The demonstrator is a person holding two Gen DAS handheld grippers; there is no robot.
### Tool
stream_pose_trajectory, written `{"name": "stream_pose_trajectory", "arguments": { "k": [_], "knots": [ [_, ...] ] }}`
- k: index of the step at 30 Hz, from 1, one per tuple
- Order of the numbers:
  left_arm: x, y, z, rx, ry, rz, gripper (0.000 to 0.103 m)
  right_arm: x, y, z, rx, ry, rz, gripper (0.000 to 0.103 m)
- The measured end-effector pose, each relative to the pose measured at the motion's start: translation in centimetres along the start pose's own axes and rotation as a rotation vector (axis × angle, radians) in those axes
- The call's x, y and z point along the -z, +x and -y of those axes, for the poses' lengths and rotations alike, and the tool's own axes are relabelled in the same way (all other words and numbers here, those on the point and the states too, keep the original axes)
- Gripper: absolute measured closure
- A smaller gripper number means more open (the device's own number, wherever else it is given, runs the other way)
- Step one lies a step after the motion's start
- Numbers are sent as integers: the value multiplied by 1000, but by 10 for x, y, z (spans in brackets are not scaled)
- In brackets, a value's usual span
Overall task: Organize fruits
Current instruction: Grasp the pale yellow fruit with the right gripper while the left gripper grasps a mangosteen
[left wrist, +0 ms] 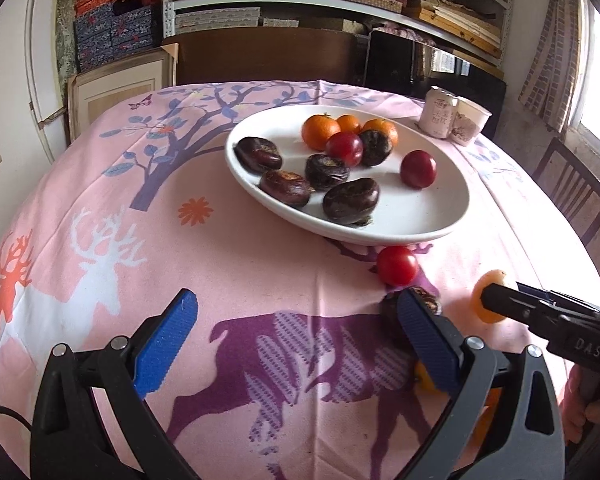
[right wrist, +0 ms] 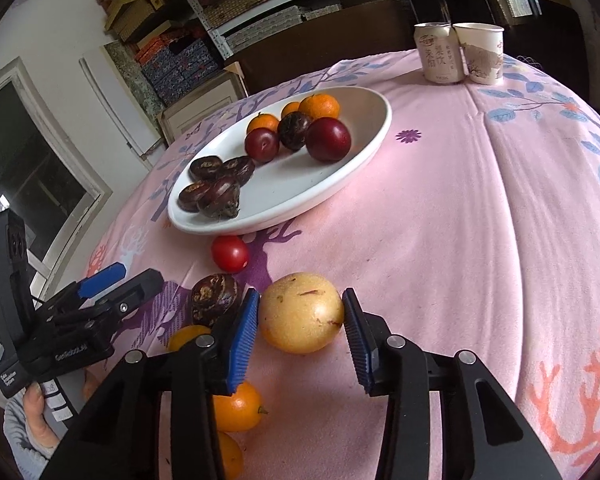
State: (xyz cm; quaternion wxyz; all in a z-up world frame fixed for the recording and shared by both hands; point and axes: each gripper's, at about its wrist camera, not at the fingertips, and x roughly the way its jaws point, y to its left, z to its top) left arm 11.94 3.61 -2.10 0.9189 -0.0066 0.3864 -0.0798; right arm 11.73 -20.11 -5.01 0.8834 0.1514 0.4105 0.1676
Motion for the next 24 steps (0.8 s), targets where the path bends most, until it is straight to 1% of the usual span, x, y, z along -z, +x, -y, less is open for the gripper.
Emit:
{"name": "stream_pose_trajectory", "arguments": {
  "k": [2, 4, 7, 10, 12, 13, 14, 15, 17, 18, 20, 22, 23, 24],
  "knots": [
    [-1, 4, 10, 52, 22, -25, 5, -2, 0, 7, 17, 31, 4, 60],
    [-1, 9, 21, 71, 49, -49, 5, -2, 0, 10, 26, 46, 4, 60],
    [-2, 17, 35, 58, 84, -81, 5, -3, 0, 12, 27, 53, 6, 60],
    [-2, 30, 43, 38, 102, -137, 5, -3, 1, 13, 29, 59, 5, 60],
    [-2, 32, 43, 45, 99, -148, 4, -3, 1, 14, 29, 61, 1, 60],
    [-2, 32, 41, 34, 96, -147, 4, -2, 1, 13, 28, 62, 1, 60],
    [-3, 30, 37, 6, 94, -139, 4, -3, 1, 13, 29, 61, 2, 60],
    [-3, 28, 32, -26, 95, -130, 4, -3, 1, 14, 28, 62, 4, 60],
    [-1, 23, 17, -113, 94, -108, 4, -3, 1, 14, 25, 67, 5, 60],
    [0, 21, 9, -133, 81, -106, 4, -3, 1, 15, 24, 70, 7, 60],
    [3, 17, -10, -115, 18, -115, 4, -3, 0, 15, 22, 72, 8, 60],
    [4, 11, -20, -97, -30, -101, 4, -3, 0, 14, 20, 69, 7, 60],
    [4, 9, -20, -74, -33, -89, 5, -3, 0, 14, 19, 67, 7, 60],
    [4, 7, -16, -65, -19, -78, 5, -2, -1, 14, 20, 67, 8, 60]
  ]
}}
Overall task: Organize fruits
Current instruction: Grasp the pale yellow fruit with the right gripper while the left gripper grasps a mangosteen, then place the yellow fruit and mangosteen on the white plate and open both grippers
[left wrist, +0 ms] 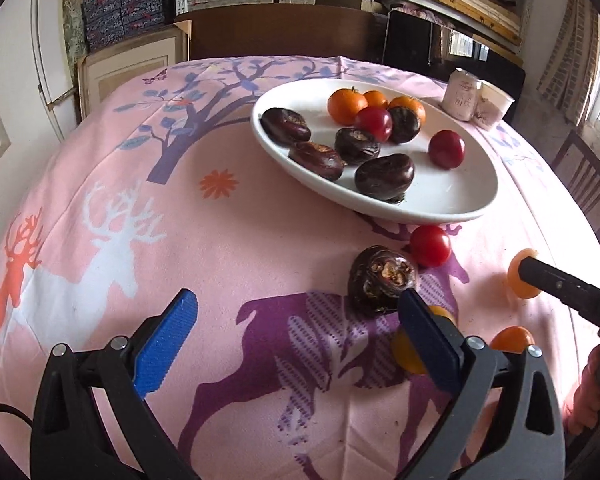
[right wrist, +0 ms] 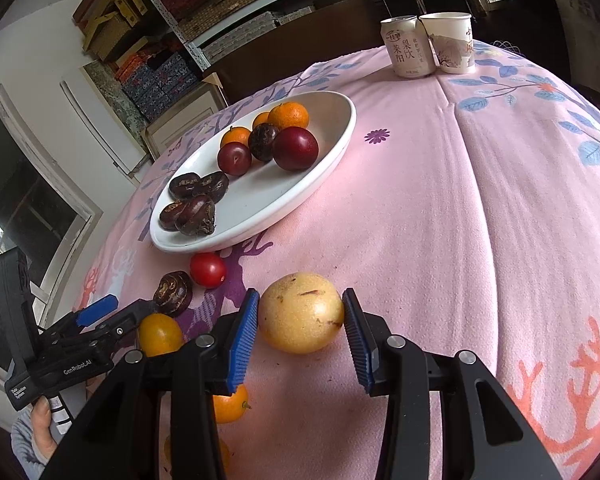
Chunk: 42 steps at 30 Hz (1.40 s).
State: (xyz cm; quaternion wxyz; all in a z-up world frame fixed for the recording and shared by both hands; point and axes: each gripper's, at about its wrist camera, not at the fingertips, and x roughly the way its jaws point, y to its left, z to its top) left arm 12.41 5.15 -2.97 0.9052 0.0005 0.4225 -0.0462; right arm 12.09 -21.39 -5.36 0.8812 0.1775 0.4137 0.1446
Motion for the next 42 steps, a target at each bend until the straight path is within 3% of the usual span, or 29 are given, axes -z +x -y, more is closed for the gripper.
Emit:
{"name": "stream_pose_trajectory", "arguments": {
  "k": [5, 7, 11, 14, 16, 18, 23, 26, 29, 31, 33, 35, 42],
  "knots": [
    [-5, 2, 29, -88, 144, 68, 5, 0, 0, 0, 1, 0, -1, 60],
    [-8, 6, 31, -85, 152, 67, 5, 0, 0, 0, 3, 0, -3, 60],
    [-16, 19, 21, 83, 82, -14, 4, 1, 0, 1, 5, 2, -6, 60],
    [-18, 32, 7, 277, 12, -125, 5, 1, 1, 1, 5, 4, -9, 60],
    [-16, 30, 3, 230, 28, -130, 5, 1, 1, 1, 5, 6, -12, 60],
    [-12, 29, -4, 102, 25, -106, 4, 1, 1, 1, 3, 5, -16, 60],
    [-8, 25, 11, 16, 115, -64, 4, 1, 1, 0, 2, 3, -16, 60],
    [-12, 28, 16, -16, 148, -46, 4, 1, 2, 0, 4, 2, -18, 60],
    [-14, 35, 11, 50, 105, -67, 5, 1, 2, 0, 4, 1, -17, 60],
    [-12, 32, 11, 50, 112, -58, 18, 1, 1, 0, 2, 1, -13, 60],
    [-9, 26, 17, 69, 134, -42, 48, 1, 1, 0, 1, -2, -12, 60],
    [-6, 23, 23, 77, 153, -34, 62, 1, 1, -1, 2, -6, -12, 60],
    [-3, 9, 24, 117, 127, 7, 63, 1, -2, -3, -4, -8, 4, 60]
  ]
}}
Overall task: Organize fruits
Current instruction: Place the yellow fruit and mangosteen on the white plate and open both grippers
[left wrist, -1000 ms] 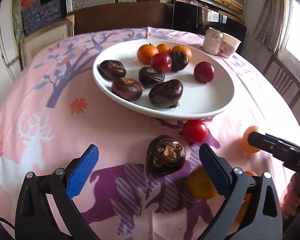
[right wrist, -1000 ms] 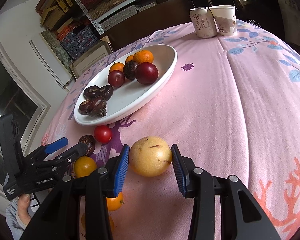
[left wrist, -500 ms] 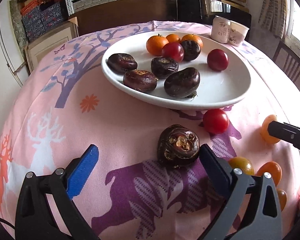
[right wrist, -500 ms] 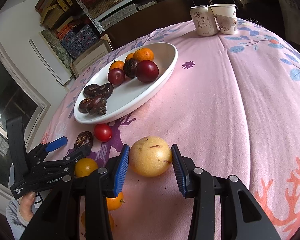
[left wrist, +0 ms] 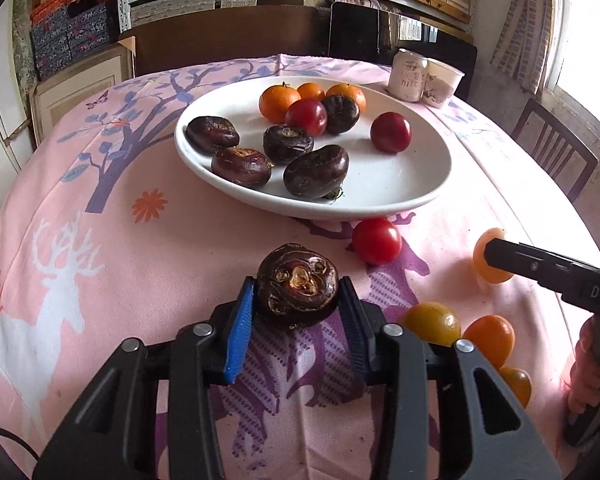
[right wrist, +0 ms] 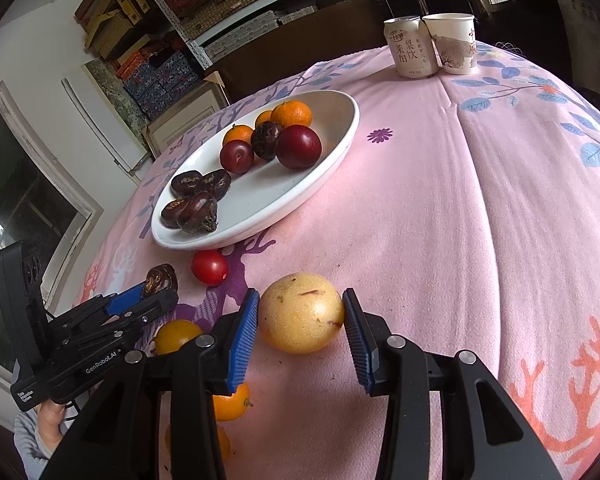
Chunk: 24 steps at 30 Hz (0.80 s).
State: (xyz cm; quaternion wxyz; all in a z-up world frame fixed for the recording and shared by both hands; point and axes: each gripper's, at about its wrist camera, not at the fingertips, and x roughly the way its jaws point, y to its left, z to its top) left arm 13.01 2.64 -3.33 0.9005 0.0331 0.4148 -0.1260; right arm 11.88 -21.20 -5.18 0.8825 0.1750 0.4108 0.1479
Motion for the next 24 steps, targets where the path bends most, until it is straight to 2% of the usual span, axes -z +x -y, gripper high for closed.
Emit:
{"name": "stream_pose_trajectory", "arguments": {
  "k": [6, 11, 14, 16, 17, 18, 21, 24],
  "knots": [
    [-16, -31, 9, -12, 16, 105, 62, -8, -18, -6, -40, -6, 88, 60],
    [-56, -14, 8, -4, 2, 82, 62, -45, -18, -32, -62, -52, 117, 60],
    [-73, -2, 12, -24, 8, 101, 62, -67, -3, -48, -59, -90, 132, 60],
    [-78, 4, 13, -32, 4, 118, 46, -74, 10, -48, -84, -78, 159, 56],
    [-77, 6, 12, -46, 5, 128, 25, -74, 15, -44, -81, -65, 164, 43],
    [-75, 8, 10, -61, 10, 133, 12, -74, 18, -42, -61, -65, 155, 41],
    [-72, 12, 3, -77, 0, 125, 12, -72, 11, -34, -61, -52, 180, 41],
    [-66, 5, -6, -45, -45, 136, 8, -65, 6, -31, -69, -50, 179, 41]
  ]
}}
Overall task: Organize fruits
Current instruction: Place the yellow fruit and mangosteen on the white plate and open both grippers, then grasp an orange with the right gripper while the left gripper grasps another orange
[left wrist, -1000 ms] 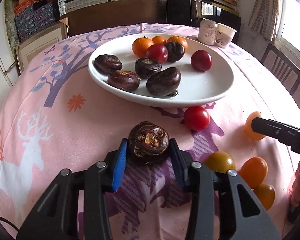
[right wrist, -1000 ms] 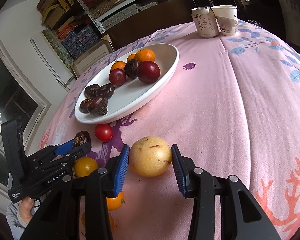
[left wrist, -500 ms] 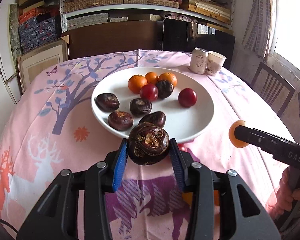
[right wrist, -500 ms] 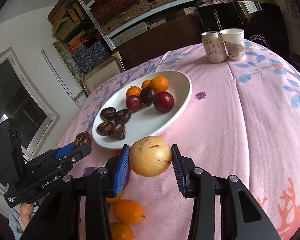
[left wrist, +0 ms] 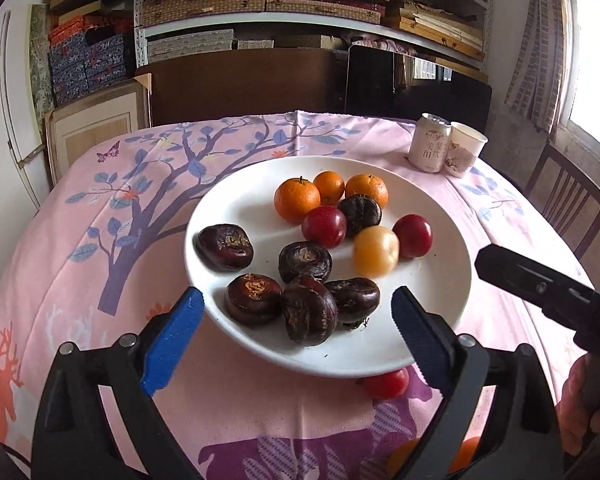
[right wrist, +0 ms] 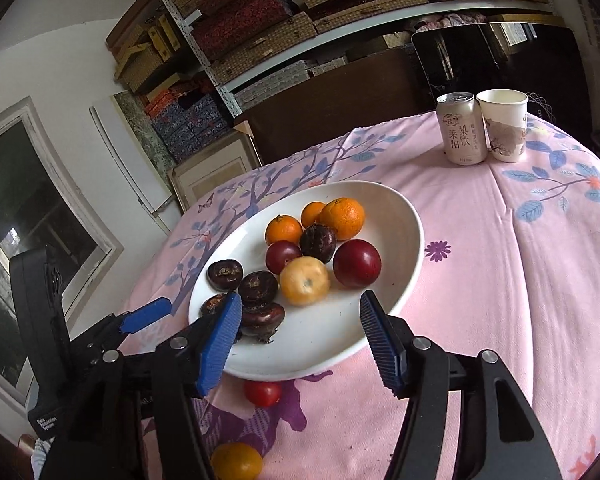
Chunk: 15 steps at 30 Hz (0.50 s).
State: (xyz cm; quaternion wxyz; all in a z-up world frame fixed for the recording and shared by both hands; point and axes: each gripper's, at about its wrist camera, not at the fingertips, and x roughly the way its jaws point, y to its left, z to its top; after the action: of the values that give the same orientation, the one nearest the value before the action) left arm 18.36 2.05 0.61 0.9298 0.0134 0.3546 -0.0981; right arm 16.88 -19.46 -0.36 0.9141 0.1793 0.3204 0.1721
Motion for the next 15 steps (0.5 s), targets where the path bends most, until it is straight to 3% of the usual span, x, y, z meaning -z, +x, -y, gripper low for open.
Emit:
{"name": "stream_pose_trajectory", "arguments": {
  "k": [8, 15],
  "knots": [
    [40, -24, -8, 4, -49, -24, 5, 25, -15, 16, 30, 59, -24, 40],
    [64, -40, 4, 32, -19, -28, 5, 51, -42, 24, 11, 94, -32, 33]
  ]
}}
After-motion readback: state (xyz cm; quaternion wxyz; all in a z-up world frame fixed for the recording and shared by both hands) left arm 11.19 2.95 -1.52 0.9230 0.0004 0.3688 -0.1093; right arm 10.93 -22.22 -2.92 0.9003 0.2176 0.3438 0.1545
